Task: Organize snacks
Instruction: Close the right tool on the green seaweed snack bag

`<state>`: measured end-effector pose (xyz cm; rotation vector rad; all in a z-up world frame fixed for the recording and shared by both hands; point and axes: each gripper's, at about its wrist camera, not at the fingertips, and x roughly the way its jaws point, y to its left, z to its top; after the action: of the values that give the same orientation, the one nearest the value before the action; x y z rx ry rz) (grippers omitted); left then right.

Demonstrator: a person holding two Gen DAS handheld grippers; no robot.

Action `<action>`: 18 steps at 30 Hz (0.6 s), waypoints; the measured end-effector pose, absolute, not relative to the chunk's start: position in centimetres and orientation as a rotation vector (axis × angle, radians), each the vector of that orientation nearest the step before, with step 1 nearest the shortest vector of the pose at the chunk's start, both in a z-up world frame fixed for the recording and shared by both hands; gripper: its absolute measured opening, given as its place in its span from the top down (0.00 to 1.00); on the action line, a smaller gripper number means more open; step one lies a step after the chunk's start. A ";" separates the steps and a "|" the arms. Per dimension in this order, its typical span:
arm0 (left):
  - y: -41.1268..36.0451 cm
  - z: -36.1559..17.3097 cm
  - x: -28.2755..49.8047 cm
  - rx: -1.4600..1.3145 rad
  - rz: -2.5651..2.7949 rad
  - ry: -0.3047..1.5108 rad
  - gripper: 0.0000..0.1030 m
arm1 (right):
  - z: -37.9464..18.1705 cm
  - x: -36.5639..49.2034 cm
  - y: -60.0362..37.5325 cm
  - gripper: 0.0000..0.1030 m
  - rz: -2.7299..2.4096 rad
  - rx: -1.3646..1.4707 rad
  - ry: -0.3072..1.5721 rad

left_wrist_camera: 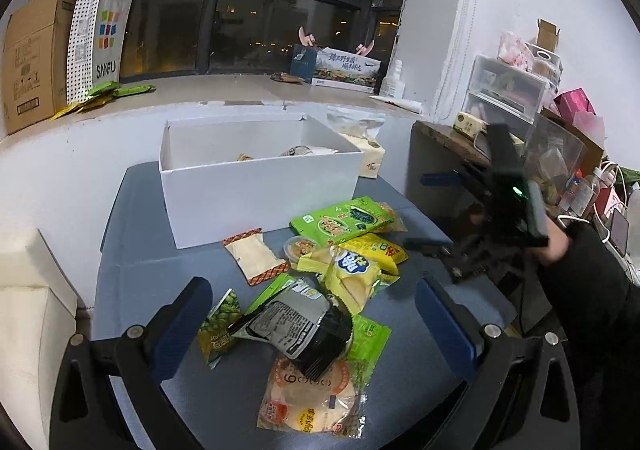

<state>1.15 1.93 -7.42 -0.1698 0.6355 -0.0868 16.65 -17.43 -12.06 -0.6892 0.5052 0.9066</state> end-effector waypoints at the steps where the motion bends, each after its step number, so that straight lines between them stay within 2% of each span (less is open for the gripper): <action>1: 2.1 -7.5 1.1 -0.171 -0.085 0.635 0.00 | -12.4 17.6 -16.9 0.00 0.920 -0.698 0.525; 9: 3.5 -8.2 0.9 -0.216 -0.082 0.639 0.00 | -14.7 24.0 -13.7 0.00 0.971 -0.820 0.609; 18: 3.9 -8.6 0.6 -0.238 -0.098 0.641 0.00 | -17.0 27.1 -11.0 0.00 1.113 -0.922 0.703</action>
<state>0.60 3.91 -8.61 -0.2380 0.6412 -0.0982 27.13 -10.98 -16.96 -0.9220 0.7030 1.1126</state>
